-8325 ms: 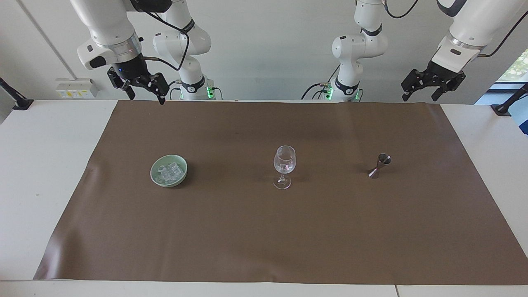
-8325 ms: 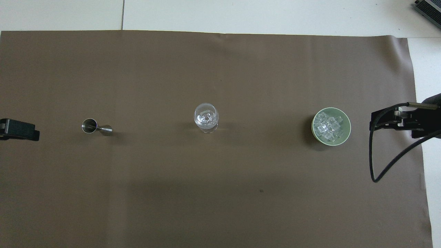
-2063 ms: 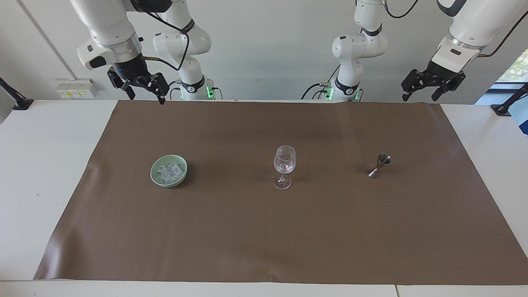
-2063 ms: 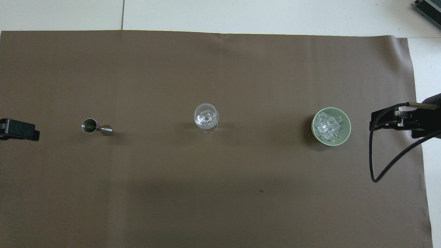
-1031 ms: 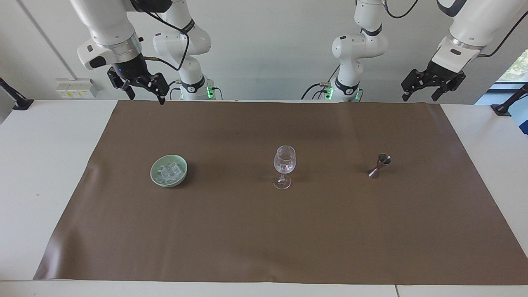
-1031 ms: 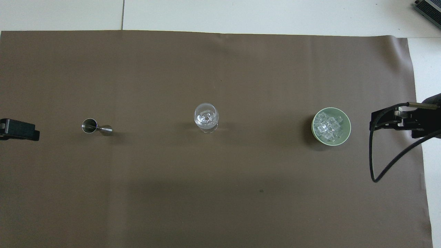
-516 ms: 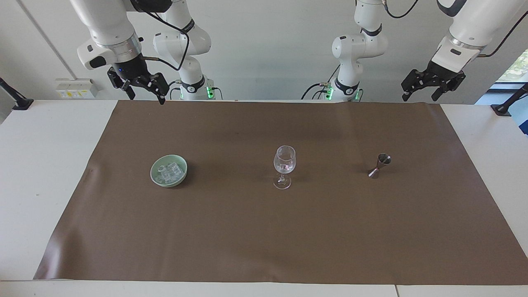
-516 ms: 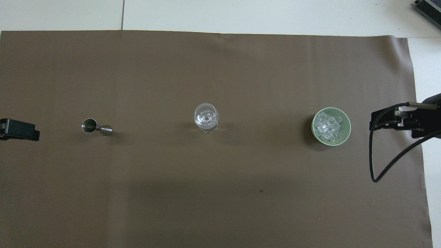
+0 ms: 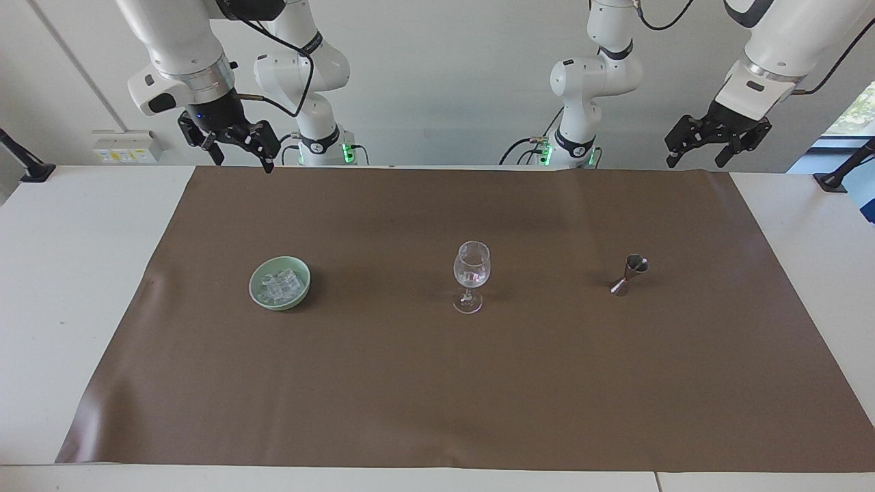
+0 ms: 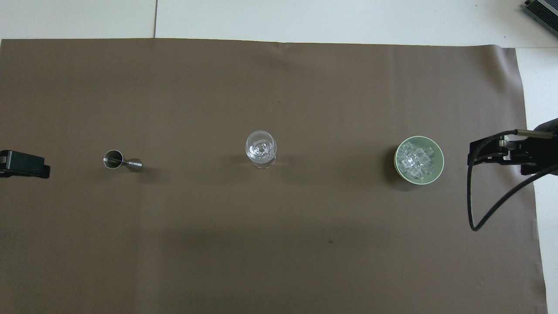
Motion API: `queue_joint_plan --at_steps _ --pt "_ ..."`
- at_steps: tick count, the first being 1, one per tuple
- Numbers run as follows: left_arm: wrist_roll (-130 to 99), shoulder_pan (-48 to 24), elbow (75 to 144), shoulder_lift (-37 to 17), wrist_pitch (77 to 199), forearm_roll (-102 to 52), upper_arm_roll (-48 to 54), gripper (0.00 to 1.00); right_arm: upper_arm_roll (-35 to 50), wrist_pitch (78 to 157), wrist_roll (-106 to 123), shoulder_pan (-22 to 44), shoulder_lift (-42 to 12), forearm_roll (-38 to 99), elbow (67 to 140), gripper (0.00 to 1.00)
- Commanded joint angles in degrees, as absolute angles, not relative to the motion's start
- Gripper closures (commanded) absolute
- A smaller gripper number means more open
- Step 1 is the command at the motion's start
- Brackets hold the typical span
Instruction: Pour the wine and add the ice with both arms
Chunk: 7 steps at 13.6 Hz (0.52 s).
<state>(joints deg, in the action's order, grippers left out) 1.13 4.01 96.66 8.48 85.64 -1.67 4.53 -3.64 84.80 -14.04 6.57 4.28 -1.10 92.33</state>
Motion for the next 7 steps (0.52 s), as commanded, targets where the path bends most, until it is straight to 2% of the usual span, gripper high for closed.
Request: queue_joint_plan --at_steps 1,4,7 --pt "0.7 4.2 96.9 9.3 84.7 -2.1 4.7 0.0 -3.6 84.2 -13.0 5.9 3.6 -0.5 91.1 0.0" --pt "0.7 4.2 96.9 9.3 84.7 -2.1 4.7 0.0 -3.7 87.8 -13.0 4.6 3.3 -0.5 91.1 0.0" --pt "0.7 4.2 96.9 9.3 84.7 -2.1 4.7 0.0 -3.7 88.1 -12.9 4.3 3.4 -0.4 91.6 0.0"
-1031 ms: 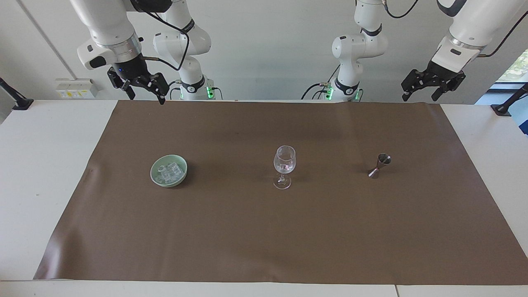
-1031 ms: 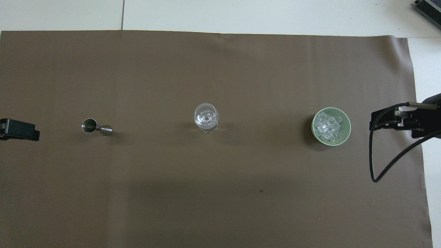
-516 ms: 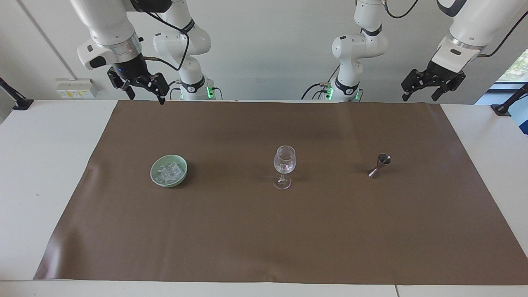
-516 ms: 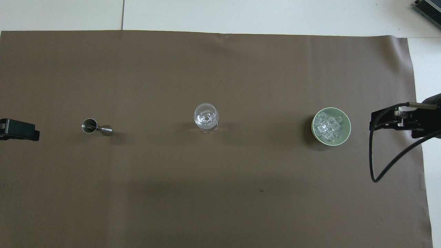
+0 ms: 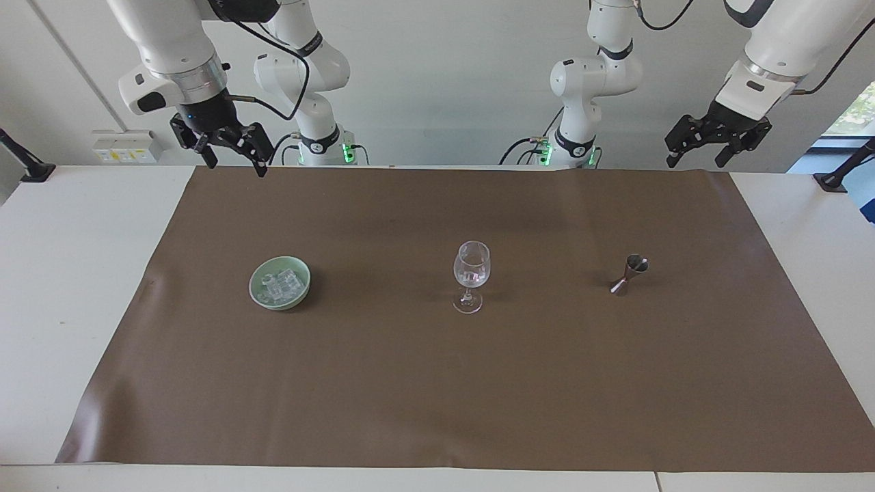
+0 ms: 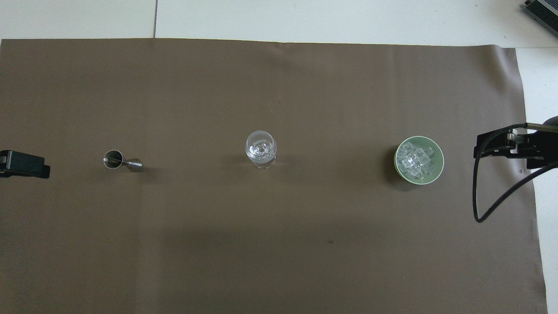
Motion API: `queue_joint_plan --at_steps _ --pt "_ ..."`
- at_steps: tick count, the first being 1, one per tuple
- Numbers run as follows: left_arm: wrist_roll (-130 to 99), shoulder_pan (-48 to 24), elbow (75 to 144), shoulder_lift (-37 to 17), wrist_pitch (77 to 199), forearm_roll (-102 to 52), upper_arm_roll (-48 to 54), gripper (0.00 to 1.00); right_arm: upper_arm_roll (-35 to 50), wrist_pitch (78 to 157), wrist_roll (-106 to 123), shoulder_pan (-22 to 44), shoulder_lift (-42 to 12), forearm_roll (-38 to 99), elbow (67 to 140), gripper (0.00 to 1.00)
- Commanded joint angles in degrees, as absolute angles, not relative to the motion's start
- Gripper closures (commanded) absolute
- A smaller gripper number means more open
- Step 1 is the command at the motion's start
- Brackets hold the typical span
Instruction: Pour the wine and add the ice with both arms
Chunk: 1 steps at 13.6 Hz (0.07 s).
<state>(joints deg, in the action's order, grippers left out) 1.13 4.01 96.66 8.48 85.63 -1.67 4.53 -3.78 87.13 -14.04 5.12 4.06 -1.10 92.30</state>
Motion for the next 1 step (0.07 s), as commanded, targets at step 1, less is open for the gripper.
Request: queue_joint_plan --at_steps 1 --pt "0.7 4.2 96.9 9.3 84.7 -2.1 4.7 0.0 -3.6 87.9 -13.2 4.3 3.4 -0.4 91.7 0.0"
